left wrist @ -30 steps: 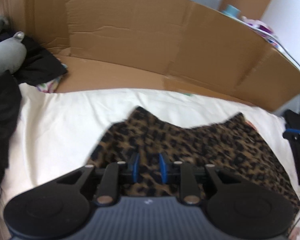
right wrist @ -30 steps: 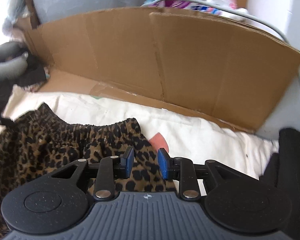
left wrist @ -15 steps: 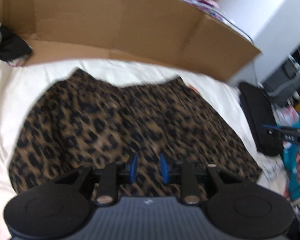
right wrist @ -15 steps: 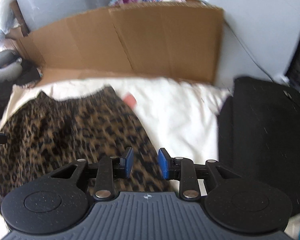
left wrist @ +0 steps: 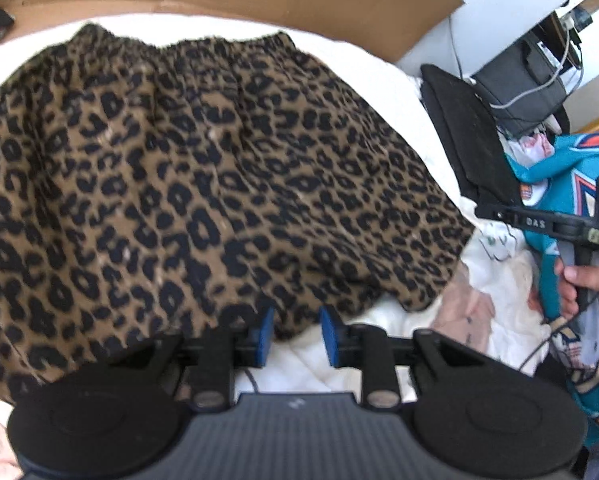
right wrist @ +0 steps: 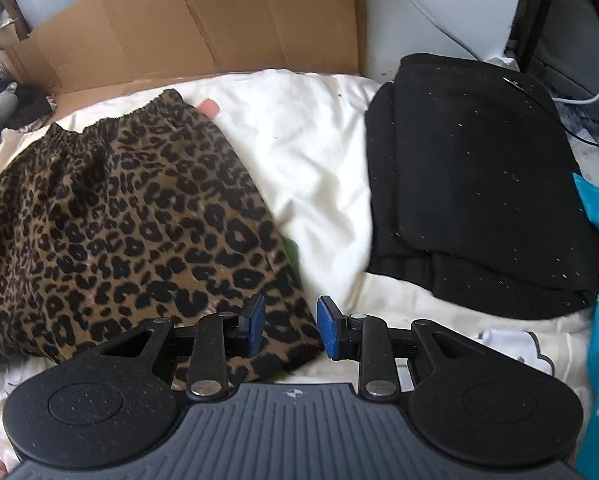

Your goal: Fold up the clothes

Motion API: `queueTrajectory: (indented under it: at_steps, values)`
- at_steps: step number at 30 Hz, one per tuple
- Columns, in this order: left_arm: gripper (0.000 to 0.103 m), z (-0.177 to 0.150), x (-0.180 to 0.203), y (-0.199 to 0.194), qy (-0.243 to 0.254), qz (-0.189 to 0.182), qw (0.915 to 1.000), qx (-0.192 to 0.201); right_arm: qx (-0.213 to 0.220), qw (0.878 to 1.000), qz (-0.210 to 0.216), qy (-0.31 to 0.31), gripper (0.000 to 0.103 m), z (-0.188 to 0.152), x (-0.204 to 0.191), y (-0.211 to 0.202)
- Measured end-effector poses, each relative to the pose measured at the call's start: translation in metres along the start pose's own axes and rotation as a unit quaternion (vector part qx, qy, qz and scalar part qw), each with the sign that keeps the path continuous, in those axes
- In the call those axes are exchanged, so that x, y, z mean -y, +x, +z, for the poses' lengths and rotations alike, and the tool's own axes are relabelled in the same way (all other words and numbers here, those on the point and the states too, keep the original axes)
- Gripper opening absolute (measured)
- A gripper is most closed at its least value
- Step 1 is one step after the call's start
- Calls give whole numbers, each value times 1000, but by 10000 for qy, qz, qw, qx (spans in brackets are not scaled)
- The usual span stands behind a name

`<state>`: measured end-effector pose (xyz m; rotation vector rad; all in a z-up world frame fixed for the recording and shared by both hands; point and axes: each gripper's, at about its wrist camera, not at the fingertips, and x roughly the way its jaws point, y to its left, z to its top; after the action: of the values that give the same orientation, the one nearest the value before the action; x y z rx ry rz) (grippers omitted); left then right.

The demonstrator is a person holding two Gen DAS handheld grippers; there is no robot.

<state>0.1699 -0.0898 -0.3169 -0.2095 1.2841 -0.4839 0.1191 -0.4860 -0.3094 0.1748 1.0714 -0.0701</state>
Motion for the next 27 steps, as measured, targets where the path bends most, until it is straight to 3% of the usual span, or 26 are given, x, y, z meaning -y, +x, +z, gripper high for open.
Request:
queueTrajectory:
  at_steps: [15, 23, 27]
  values:
    - [35, -24, 7, 49, -143, 99, 9990, -406, -128, 9994, 47, 318, 41, -11, 11, 20]
    - [44, -21, 14, 46, 325, 577, 9978, 80, -187, 9985, 108, 505, 46, -13, 14, 34]
    - [50, -18, 16, 48, 558, 538, 9968, 184, -205, 9984, 148, 512, 46, -11, 14, 41]
